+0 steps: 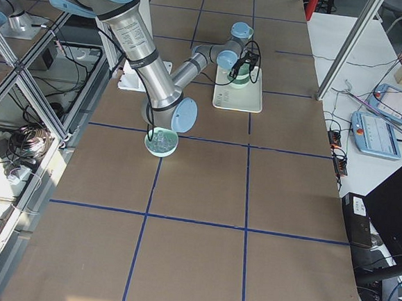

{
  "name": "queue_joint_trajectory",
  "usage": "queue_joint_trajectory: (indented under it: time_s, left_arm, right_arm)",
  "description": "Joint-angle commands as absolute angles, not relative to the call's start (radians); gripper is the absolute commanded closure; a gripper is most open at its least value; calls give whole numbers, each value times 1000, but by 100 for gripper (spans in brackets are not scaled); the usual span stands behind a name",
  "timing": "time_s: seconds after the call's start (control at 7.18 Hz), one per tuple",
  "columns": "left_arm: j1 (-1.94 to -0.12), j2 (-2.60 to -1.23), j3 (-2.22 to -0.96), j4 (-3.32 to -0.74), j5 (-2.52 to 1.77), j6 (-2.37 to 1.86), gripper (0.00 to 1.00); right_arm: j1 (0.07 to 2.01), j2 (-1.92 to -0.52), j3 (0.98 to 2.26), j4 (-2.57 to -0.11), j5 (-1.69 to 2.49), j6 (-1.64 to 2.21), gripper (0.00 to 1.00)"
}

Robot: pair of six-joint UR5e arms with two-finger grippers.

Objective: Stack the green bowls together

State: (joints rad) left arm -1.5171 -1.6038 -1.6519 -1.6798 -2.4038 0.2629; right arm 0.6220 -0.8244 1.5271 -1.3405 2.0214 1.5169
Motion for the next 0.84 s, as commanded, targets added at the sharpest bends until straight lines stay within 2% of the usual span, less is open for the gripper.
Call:
queue_joint_trajectory:
  time_s: [0.0, 0.42, 0.7]
  left_arm:
    - [-1517, -1601, -1651, -1686, -2404, 264, 0]
    - [-1517, -1600, -1651, -1686, -2404, 262, 0]
    - [-1517, -1592, -1651, -1695, -2404, 264, 0]
  right_arm:
    - [609, -819, 1514, -1339, 2006, 1528, 100]
    - [609, -815, 1494, -1338, 2005, 1575, 100]
    - [607, -766, 1438, -1339, 2005, 1582, 100]
